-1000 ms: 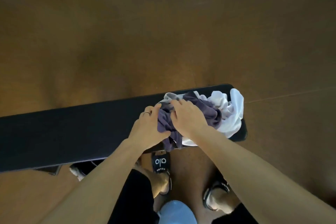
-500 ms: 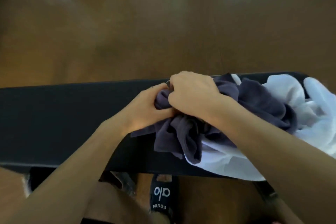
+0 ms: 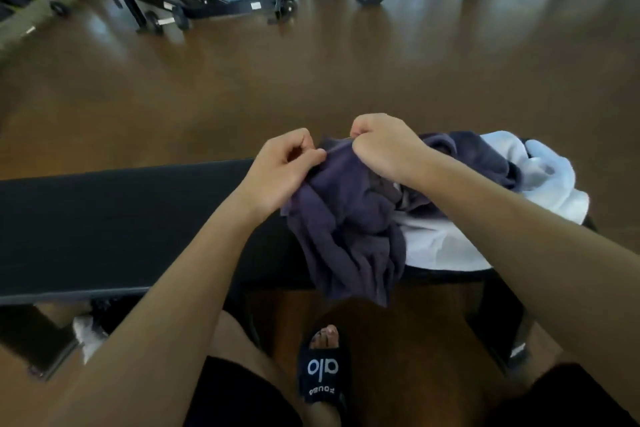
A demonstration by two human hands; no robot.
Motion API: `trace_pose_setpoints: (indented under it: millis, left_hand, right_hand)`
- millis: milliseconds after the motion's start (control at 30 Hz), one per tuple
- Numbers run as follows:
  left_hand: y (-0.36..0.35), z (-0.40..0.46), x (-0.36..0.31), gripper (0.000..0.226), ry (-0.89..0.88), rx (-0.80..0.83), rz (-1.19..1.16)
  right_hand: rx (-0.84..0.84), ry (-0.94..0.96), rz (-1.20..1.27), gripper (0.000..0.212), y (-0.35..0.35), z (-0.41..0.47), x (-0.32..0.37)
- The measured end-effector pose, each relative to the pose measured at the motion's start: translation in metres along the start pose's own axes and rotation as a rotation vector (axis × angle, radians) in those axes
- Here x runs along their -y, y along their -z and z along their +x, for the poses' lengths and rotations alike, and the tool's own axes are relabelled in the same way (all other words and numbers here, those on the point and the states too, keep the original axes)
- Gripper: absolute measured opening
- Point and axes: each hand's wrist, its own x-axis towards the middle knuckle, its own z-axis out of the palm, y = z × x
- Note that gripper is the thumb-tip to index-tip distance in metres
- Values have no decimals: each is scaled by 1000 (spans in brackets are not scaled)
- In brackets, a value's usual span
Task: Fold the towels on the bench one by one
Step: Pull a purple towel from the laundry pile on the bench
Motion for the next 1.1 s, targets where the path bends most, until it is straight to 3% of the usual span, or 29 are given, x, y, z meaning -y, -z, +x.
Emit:
trace_pose_setpoints:
  millis: [67, 200, 300, 433, 600, 733, 900, 967, 1033, 1100]
  left_hand:
    - [8, -10, -2, 20, 11, 34, -7]
    - [15, -36, -2, 36, 88, 209, -70]
    - [18, -54, -2, 33, 64, 238, -67]
    - [24, -67, -2, 19, -8, 73, -55]
    - [40, -70, -1, 15, 156, -201, -484]
    - [56, -66, -3, 18, 245, -422, -610]
    - [77, -59, -6, 11, 224, -515, -600]
    - [82, -57, -5, 12, 206, -537, -582]
    - [83, -53, -3, 13, 193, -558, -559]
    - [85, -50, -1, 19, 193, -580, -530]
  right_hand:
    - [-45, -11, 35, 20, -5, -11, 10]
    - [-147, 0, 94, 22, -17, -29, 34]
    - [-188, 31, 107, 20, -25, -40, 52]
    - [-255, 97, 129, 17, -33, -49, 74]
    - [-251, 159, 25, 9, -41, -56, 87]
    - [-201, 188, -45, 5, -47, -56, 83]
    - [-130, 213, -75, 15, -59, -52, 82]
    - [-112, 206, 34, 22, -65, -50, 84]
    - [8, 162, 235, 33, -68, -53, 86]
    - [155, 133, 261, 37, -70, -55, 83]
